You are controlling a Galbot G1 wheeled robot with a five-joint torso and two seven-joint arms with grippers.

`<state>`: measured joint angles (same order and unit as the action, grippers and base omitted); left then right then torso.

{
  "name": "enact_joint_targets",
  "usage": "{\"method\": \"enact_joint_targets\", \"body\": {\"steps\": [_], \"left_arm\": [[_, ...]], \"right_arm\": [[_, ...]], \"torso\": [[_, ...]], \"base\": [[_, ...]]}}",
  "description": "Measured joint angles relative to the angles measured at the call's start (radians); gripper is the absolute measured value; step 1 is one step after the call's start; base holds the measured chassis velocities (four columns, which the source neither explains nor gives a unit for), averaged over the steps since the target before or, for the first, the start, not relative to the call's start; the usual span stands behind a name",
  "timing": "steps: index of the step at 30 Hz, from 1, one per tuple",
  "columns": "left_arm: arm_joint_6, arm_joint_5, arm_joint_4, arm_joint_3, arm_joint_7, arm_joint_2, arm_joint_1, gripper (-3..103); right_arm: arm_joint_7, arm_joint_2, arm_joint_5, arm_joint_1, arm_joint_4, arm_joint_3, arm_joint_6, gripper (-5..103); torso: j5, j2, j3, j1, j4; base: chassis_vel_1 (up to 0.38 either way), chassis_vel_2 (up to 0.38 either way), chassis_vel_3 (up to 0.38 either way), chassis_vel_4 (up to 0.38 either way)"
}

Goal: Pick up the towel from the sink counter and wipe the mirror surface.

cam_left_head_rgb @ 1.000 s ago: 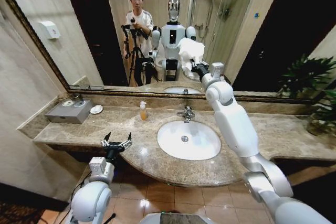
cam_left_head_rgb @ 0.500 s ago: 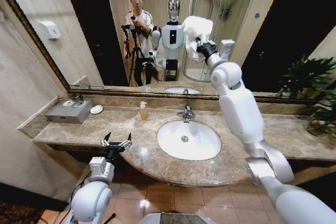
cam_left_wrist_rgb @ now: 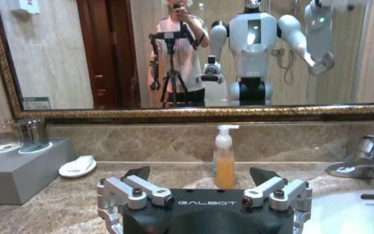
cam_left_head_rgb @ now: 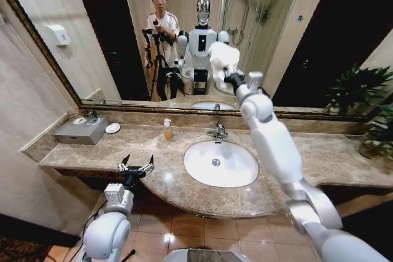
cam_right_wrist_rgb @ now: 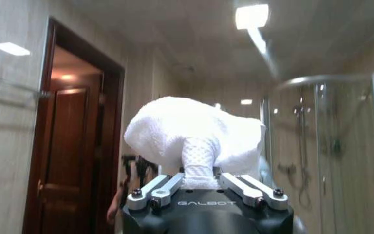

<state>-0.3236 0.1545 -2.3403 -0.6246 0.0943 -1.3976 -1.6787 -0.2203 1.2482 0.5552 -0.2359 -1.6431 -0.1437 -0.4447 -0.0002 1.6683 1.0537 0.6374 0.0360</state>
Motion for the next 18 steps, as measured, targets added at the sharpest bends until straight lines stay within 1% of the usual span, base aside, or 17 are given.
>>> {"method": "enact_joint_targets", "body": {"steps": [4,8,10,11,13,14,17,18], "left_arm": [[0.000,0.000,0.000,0.000,0.000,0.000,0.000,100],[0.000,0.000,0.000,0.000,0.000,0.000,0.000,100],[0.000,0.000,0.000,0.000,0.000,0.000,0.000,100],[0.000,0.000,0.000,0.000,0.000,0.000,0.000,100],[0.000,0.000,0.000,0.000,0.000,0.000,0.000,100],[0.000,0.000,0.000,0.000,0.000,0.000,0.000,100],[0.000,0.000,0.000,0.000,0.000,0.000,0.000,100],[0.000,0.000,0.000,0.000,0.000,0.000,0.000,100]], "right_arm": [[-0.010,-0.007,0.009,0.027,-0.010,-0.002,-0.002,10],[-0.002,-0.008,-0.002,-0.015,-0.016,-0.001,0.000,10],[0.007,0.000,-0.019,-0.065,-0.013,-0.002,0.008,10],[0.007,0.000,-0.019,-0.065,-0.013,-0.002,0.008,10],[0.018,0.005,-0.047,-0.153,-0.027,-0.004,0.025,10],[0.018,0.005,-0.047,-0.153,-0.027,-0.004,0.025,10],[0.028,0.011,-0.098,-0.290,-0.098,-0.004,0.048,10],[0.028,0.011,-0.098,-0.290,-0.098,-0.004,0.048,10]], "torso": [[-0.0001,0.000,0.000,0.000,-0.0001],[0.0001,0.000,0.000,0.000,-0.0003],[0.0001,0.000,0.000,0.000,-0.0001],[0.0001,0.000,0.000,0.000,-0.0001],[0.0002,0.000,0.000,0.000,0.0001],[0.0002,0.000,0.000,0.000,0.0001],[0.0003,0.000,0.000,0.000,-0.0003],[0.0003,0.000,0.000,0.000,-0.0003]], "base": [[0.000,0.000,0.000,0.000],[0.000,0.000,0.000,0.000],[0.000,0.000,0.000,0.000],[0.000,0.000,0.000,0.000],[0.000,0.000,0.000,0.000],[0.000,0.000,0.000,0.000],[0.000,0.000,0.000,0.000],[0.000,0.000,0.000,0.000]]}}
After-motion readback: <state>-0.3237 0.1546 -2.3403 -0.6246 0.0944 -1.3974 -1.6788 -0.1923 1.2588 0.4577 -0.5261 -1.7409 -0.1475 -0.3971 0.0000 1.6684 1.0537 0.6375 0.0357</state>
